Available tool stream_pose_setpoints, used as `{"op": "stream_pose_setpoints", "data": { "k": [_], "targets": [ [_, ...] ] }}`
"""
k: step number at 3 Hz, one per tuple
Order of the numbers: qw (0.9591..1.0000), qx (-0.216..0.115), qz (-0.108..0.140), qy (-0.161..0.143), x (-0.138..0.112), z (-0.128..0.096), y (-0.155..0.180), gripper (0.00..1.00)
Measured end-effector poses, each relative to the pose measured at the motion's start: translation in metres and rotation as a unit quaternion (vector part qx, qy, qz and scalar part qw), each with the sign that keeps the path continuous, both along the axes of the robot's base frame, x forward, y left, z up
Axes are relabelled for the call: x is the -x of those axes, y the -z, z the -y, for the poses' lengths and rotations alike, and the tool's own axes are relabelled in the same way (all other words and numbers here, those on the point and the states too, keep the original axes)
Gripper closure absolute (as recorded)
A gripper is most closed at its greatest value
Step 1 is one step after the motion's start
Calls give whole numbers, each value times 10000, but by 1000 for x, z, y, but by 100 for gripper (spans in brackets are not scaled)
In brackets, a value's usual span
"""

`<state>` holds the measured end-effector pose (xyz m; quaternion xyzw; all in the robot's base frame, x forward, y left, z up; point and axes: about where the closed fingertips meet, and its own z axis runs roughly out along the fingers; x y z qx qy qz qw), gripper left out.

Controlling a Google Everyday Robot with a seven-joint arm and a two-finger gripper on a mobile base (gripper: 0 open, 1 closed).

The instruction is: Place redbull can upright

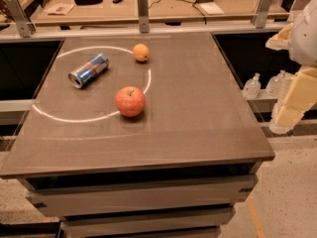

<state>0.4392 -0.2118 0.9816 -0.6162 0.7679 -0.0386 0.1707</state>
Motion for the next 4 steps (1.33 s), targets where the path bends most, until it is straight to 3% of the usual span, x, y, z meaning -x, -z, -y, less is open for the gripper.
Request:
{"op": "stream_pose_setpoints", "data": {
  "k": [1,2,3,4],
  "targets": [
    [9990,256,325,-194,-4,-13,-6,0],
    [9949,192,721,-680,-13,-30,-5,0],
    [9812,-179,937,-1677,-31,-62,-6,0],
    [9538,-175,1048,-2809,-45,-93,-17,0]
  ]
}}
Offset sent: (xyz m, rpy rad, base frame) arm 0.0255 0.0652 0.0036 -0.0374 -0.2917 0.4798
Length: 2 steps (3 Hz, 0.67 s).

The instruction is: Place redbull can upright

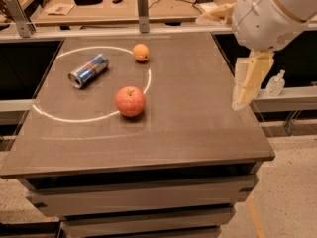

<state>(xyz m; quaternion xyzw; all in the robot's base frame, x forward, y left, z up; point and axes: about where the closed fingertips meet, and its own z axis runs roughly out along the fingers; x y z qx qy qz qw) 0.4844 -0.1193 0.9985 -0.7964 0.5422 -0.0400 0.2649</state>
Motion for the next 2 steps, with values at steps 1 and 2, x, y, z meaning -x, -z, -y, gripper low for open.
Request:
{"op": "stream_pose_setpoints", "data": {
  "k": [1,2],
  "targets": [
    [9944,374,276,-945,-8,-30,1,0],
    [9944,374,276,-945,-8,-30,1,0]
  ]
}}
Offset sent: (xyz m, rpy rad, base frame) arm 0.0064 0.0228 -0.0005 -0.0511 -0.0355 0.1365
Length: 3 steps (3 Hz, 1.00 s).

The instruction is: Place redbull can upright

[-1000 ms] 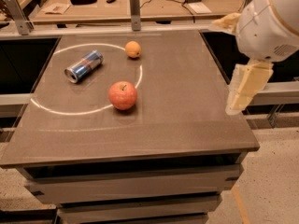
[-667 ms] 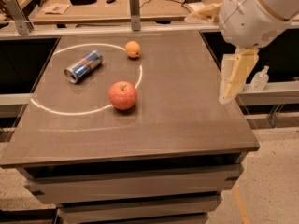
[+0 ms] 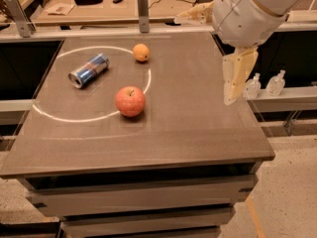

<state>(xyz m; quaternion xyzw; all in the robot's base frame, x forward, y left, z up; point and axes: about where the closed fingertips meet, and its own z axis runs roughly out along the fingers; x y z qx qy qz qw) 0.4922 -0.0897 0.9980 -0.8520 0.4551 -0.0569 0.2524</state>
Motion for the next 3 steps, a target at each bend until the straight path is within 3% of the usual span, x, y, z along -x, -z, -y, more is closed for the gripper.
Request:
{"op": "stream_pose_setpoints", "data": {
  "k": [3],
  "targets": [
    [9990,-18,418,184,-17,-30,-27,0]
  ]
}}
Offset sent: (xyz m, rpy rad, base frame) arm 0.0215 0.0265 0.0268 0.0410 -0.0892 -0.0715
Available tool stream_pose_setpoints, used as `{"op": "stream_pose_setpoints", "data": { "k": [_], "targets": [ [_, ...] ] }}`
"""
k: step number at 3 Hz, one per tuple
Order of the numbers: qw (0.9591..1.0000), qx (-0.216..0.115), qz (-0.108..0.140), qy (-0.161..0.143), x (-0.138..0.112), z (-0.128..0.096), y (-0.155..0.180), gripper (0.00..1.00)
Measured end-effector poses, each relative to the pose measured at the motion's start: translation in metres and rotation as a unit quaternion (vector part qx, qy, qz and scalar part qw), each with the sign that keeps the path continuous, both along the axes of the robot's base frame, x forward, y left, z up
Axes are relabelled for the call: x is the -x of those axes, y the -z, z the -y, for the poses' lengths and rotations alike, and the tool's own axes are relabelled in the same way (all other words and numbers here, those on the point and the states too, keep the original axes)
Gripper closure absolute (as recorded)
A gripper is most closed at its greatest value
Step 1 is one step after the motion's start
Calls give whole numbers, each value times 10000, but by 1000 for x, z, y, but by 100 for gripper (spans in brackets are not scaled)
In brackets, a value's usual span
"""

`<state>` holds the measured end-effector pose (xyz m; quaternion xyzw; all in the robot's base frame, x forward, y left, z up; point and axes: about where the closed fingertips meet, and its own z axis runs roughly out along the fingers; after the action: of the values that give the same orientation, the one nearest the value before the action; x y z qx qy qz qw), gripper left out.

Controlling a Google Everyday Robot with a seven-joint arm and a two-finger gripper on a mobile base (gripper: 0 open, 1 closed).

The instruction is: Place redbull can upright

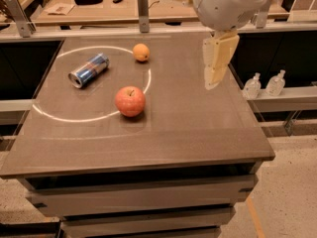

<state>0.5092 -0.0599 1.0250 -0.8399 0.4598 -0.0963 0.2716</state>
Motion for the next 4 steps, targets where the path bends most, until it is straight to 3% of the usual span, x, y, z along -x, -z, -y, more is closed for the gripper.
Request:
{"op": "stream_pose_setpoints", "data": {
  "k": [1,2,3,4],
  "targets": [
    [9993,69,343,-128,-9,-19,-1,0],
    [9951,11,916,-361,-27,-45,-3,0],
    [9883,-66,1381,-639,-47,-68,-8,0],
    [9823,127,1590,-986,-62,-94,-4,0]
  ]
}}
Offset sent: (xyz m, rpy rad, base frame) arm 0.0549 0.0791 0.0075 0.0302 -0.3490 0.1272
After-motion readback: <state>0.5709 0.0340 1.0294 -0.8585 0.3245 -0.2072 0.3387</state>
